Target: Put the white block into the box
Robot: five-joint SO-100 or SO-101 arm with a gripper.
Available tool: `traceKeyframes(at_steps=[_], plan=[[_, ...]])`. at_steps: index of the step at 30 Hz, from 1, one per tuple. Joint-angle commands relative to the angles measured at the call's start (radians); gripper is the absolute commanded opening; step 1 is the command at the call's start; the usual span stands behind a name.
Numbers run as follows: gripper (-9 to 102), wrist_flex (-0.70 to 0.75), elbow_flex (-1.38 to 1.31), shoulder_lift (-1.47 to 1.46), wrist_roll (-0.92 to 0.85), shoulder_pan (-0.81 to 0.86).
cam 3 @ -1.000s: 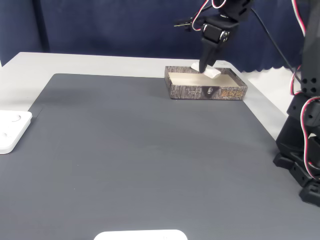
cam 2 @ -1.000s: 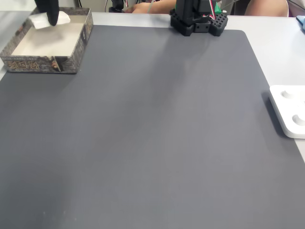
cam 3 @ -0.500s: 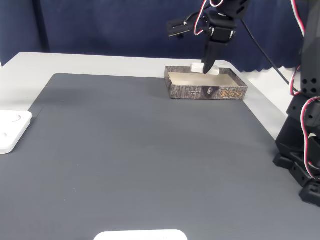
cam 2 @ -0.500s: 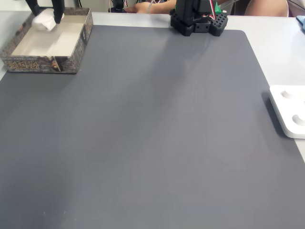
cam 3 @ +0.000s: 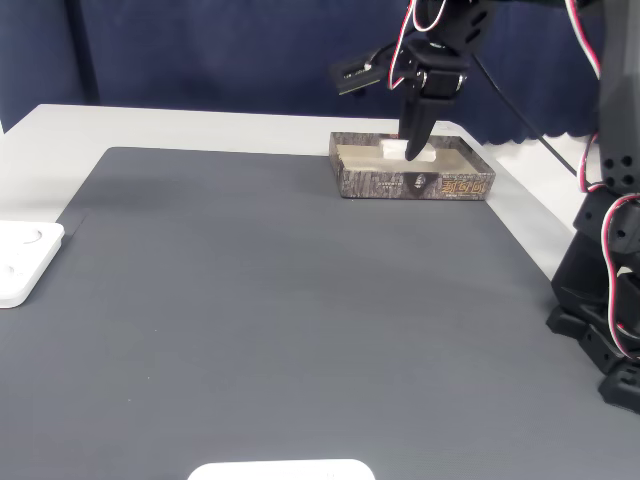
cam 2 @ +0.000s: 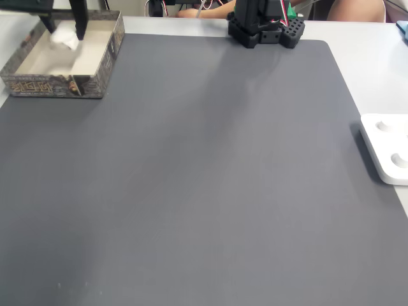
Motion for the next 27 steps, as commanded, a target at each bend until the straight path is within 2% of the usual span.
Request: traceKeyframes(at_steps=[1, 13, 15, 19, 23, 27], plan=[[-2, -0.012, -0.094, -0.009, -0.015, -0.011], [-1, -0.011, -0.155, -0.094, -0.025, -0.011], [4, -0.015, -0.156, -0.094, -0.026, -0.012], [22, -0.049, -0.152, -0.089, -0.035, -0.017], [30, -0.054, -0.129, -0.081, -0.041, -0.011], [32, -0.054, -0.121, -0.075, -0.044, -0.014]])
